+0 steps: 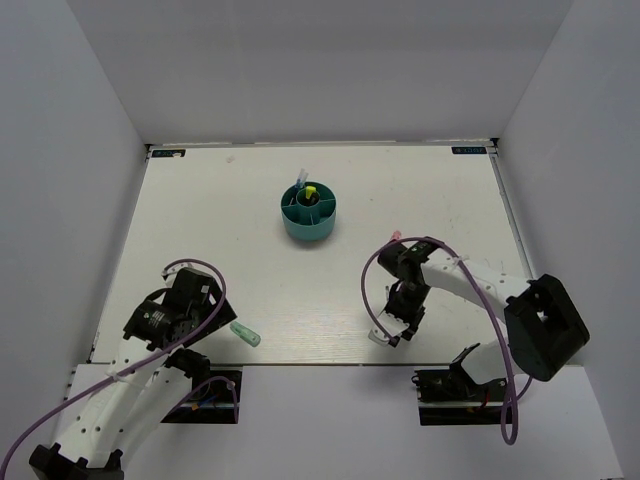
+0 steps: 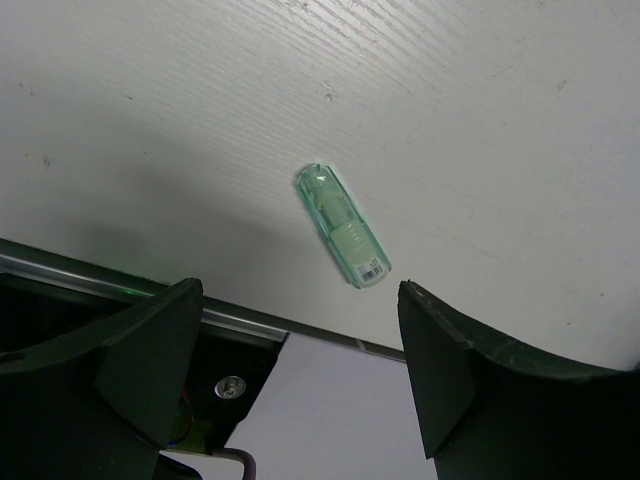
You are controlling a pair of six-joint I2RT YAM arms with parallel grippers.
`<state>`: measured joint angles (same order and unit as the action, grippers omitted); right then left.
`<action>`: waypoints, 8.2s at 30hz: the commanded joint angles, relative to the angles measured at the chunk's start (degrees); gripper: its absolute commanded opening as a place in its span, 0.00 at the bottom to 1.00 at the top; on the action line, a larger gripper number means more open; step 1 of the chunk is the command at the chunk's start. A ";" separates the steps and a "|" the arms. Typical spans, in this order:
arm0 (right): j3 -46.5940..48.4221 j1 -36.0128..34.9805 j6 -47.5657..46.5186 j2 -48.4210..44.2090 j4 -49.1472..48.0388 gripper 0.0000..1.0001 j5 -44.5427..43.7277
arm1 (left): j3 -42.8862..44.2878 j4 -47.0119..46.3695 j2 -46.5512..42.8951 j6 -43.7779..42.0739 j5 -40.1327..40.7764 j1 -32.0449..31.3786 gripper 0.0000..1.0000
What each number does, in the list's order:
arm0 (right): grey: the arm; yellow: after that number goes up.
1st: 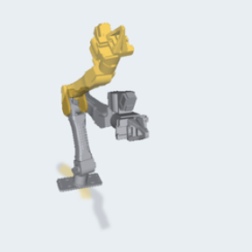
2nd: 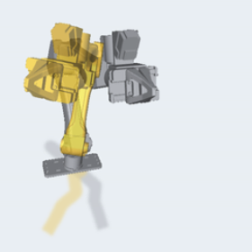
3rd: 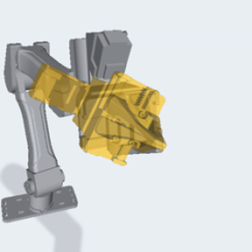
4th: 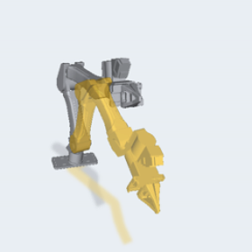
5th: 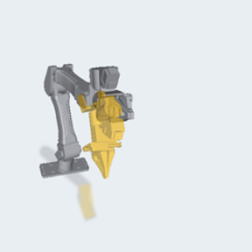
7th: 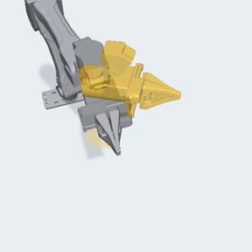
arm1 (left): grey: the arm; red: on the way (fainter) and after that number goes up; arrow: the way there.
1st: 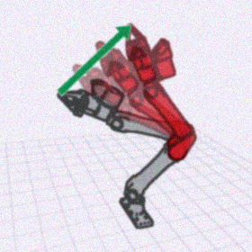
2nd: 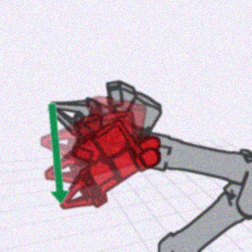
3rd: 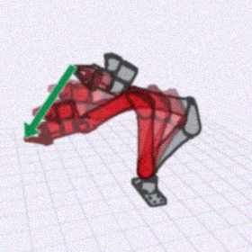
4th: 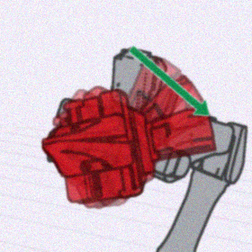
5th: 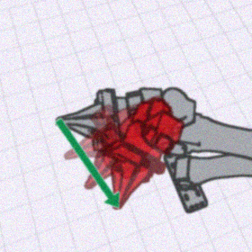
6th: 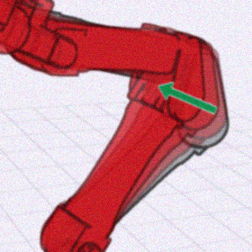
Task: Sort the stationery into containers
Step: Pick up the pen from the center of the board, then place the pen in the storage box, then pick up the stationery from the corner of the board.
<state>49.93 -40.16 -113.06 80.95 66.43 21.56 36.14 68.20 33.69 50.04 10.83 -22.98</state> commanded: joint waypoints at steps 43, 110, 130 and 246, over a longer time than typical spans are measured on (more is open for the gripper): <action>-9.49 1.84 -22.30 1.76 -23.80 0.46 0.76 | -1.33 -0.97 -1.26 0.58 -1.60 0.13 0.89; 42.95 1.75 104.61 20.28 -53.86 0.00 5.86 | 3.85 -4.57 3.31 0.49 -2.57 0.22 0.88; 45.97 7.90 148.47 46.05 -124.07 0.00 26.69 | 5.34 -4.22 4.71 0.23 -2.30 0.22 0.88; -1.15 14.06 106.90 -19.95 -44.81 0.03 4.80 | -7.49 -21.00 34.07 35.31 -5.64 -0.84 0.20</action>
<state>49.63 -26.59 -6.63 62.87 23.44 25.02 30.24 51.27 65.78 85.12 4.56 -24.10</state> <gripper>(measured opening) 0.025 0.372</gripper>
